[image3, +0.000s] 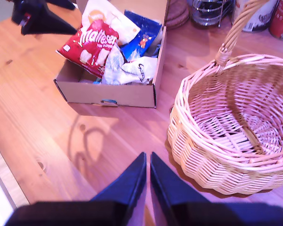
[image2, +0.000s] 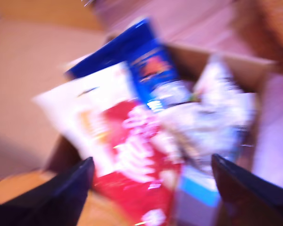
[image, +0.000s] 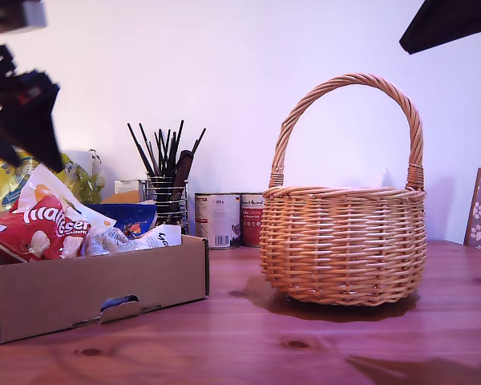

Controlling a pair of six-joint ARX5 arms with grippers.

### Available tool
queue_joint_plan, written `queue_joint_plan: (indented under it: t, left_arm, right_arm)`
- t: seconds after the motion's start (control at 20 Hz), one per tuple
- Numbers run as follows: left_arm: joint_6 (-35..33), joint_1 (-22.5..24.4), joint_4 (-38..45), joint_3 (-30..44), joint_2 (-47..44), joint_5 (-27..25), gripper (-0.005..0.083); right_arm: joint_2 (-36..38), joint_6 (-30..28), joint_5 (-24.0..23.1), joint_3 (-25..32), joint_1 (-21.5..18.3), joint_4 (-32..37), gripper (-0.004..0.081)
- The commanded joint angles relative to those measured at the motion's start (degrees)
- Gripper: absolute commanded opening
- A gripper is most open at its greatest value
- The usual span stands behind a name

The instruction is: Move the bags of Easter eggs from the cardboard box on the left into the woven basket on the right side.

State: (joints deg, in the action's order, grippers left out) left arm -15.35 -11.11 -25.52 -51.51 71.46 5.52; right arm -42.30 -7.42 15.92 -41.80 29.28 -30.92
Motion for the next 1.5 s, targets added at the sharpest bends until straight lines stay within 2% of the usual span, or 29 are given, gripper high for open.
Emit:
queue_joint_plan:
  t: [0.0,0.15,0.45,0.55,0.7,0.75,0.9,0.95,1.1,1.3,1.45]
  left_arm:
    - [0.7,1.5,2.9,0.9,1.3,-1.0,0.0793]
    - [2.1,4.3,7.3,0.9,4.4,-2.6,0.0793]
    - [3.0,4.5,14.1,0.9,13.9,2.3,0.079]
    - [3.9,4.5,13.4,0.7,16.9,3.4,0.0764]
    - [4.9,4.7,12.2,0.7,21.2,4.4,0.0642]
    - [4.9,4.7,12.2,0.7,21.9,4.6,0.057]
    - [4.6,4.6,13.3,0.6,21.2,4.7,0.0267]
    - [4.6,4.6,13.5,0.3,20.8,4.7,0.0218]
    - [4.3,4.6,11.9,-1.6,19.2,4.7,0.0192]
    - [1.7,4.6,5.2,-5.7,15.8,4.8,0.0157]
    - [0.7,4.6,1.7,-6.9,12.0,7.1,0.0157]
  right_arm:
    - [-0.3,-0.1,0.1,0.5,-0.2,0.0,-0.0006]
    - [-0.3,-0.1,0.0,0.5,-0.2,0.0,-0.0006]
    - [-0.3,-0.1,0.0,0.5,-0.2,0.1,-0.0006]
    - [-0.3,-0.1,0.1,0.5,-0.2,0.1,-0.0006]
    - [-0.3,-0.1,0.1,0.5,-0.2,0.3,-0.0006]
    - [-0.3,-0.1,0.1,0.5,-0.2,0.3,-0.0006]
    - [-0.3,-0.1,0.1,0.5,-0.2,0.3,-0.0006]
    - [-0.3,-0.1,0.1,0.5,-0.2,0.3,-0.0006]
    - [-0.3,-0.1,0.1,0.5,-0.2,0.4,-0.0006]
    - [-0.3,-0.1,0.0,0.5,-0.2,0.7,-0.0006]
    - [-0.3,-0.1,0.0,0.5,-0.2,1.2,-0.0006]
